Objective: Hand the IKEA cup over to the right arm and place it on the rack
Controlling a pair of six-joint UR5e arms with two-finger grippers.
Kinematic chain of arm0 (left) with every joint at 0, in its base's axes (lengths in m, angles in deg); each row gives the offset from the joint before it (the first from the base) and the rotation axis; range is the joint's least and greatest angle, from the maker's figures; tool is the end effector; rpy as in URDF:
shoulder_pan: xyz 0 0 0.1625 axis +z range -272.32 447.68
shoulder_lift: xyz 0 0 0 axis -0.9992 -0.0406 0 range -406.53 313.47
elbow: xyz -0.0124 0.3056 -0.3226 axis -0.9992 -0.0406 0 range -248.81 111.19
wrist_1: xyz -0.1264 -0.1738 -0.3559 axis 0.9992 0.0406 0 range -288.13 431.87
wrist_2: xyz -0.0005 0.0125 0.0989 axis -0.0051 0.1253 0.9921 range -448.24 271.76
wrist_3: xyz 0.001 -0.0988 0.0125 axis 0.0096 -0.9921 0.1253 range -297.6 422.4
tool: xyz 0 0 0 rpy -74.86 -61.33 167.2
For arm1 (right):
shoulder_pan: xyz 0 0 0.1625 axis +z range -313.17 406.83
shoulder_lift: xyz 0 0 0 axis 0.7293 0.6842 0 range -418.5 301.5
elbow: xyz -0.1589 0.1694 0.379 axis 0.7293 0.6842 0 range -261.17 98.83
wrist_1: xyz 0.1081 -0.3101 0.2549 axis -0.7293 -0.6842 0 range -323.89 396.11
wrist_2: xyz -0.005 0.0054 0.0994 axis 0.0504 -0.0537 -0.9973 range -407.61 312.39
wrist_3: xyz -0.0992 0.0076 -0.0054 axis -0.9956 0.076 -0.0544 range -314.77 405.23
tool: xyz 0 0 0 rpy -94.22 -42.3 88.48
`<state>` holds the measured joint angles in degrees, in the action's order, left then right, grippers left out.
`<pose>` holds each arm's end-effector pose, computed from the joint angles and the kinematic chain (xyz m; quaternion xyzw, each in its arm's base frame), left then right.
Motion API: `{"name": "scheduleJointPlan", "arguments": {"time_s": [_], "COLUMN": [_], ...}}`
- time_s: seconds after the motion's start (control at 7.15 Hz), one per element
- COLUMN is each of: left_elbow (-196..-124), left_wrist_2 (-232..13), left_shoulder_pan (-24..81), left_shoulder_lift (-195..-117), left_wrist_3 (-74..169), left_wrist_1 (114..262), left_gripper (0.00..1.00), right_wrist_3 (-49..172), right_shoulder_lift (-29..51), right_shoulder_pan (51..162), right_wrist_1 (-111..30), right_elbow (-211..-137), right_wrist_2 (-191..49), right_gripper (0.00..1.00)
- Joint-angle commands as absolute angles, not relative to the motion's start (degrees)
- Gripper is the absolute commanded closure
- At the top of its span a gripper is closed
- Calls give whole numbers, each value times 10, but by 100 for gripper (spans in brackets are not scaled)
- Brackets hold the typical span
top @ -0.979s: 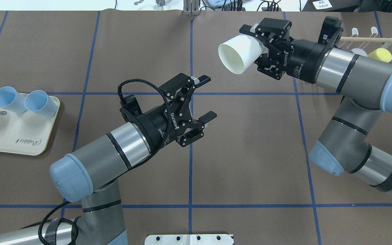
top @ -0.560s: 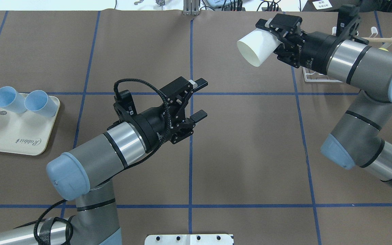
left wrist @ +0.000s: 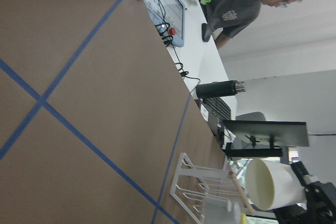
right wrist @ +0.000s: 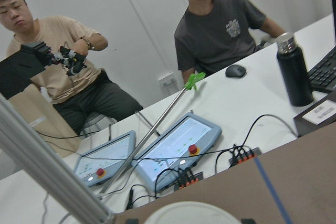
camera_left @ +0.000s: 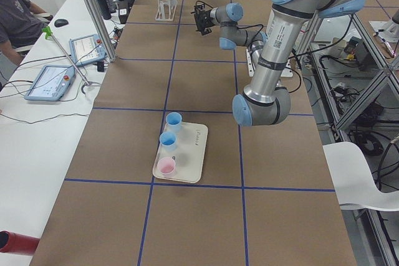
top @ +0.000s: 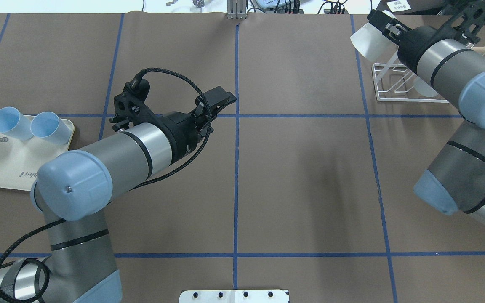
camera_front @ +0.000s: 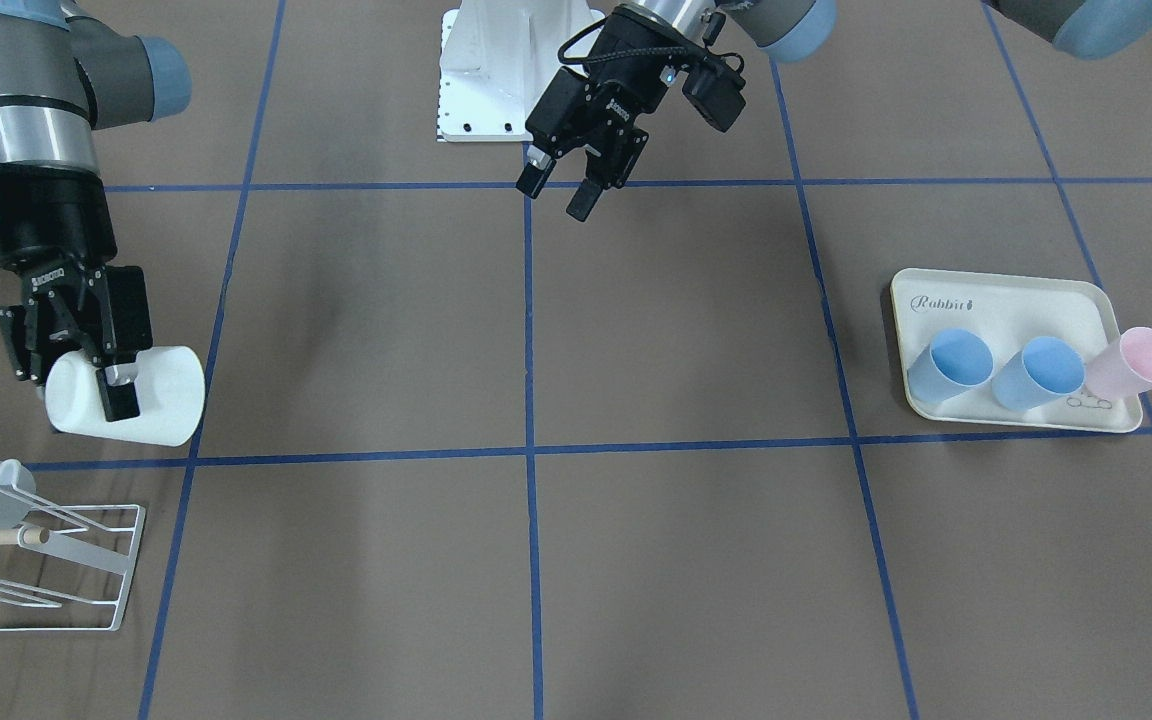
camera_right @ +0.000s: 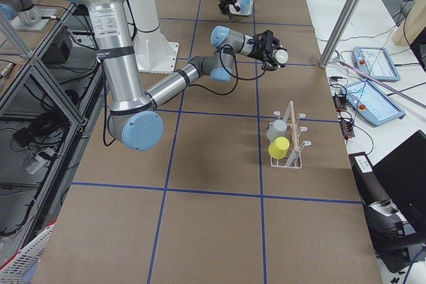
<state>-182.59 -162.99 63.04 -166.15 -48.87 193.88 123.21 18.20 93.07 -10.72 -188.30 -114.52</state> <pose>0.4409 -0.3777 0.1411 0.1172 0.6691 -0.3669 0.6356 -0.2613 -0.5221 0.3258 0.4257 -0.4347 0.3455 0.7145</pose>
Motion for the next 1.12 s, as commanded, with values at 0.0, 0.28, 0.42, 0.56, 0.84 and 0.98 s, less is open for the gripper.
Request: {"name": "scheduleJointPlan", "arguments": {"time_s": [0.0, 0.28, 0.42, 0.56, 0.84, 0.98], "left_elbow": [-1857, -1868, -1868, -1868, -1868, -1868], "left_wrist_2": [-1678, -1678, -1678, -1679, -1679, -1679], "left_shoulder_pan": [599, 596, 596, 596, 596, 597], "left_shoulder_lift": [-1647, -1633, -1630, -1630, -1629, -1629], "left_wrist_3": [-440, -413, -413, -413, -413, -413], "left_wrist_1": [1842, 1814, 1814, 1813, 1814, 1814], "left_gripper": [0, 0, 0, 0, 0, 0], "right_wrist_3": [1187, 1106, 1105, 1101, 1068, 1068], "right_shoulder_lift": [196, 238, 236, 232, 228, 227], "right_shoulder_pan": [913, 895, 893, 893, 893, 892], "right_wrist_1": [-213, -221, -222, -222, -219, -219], "right_elbow": [-1888, -1887, -1874, -1858, -1846, -1839], "right_wrist_2": [-1022, -982, -982, -982, -981, -981], "right_gripper": [100, 100, 100, 100, 100, 100]}}
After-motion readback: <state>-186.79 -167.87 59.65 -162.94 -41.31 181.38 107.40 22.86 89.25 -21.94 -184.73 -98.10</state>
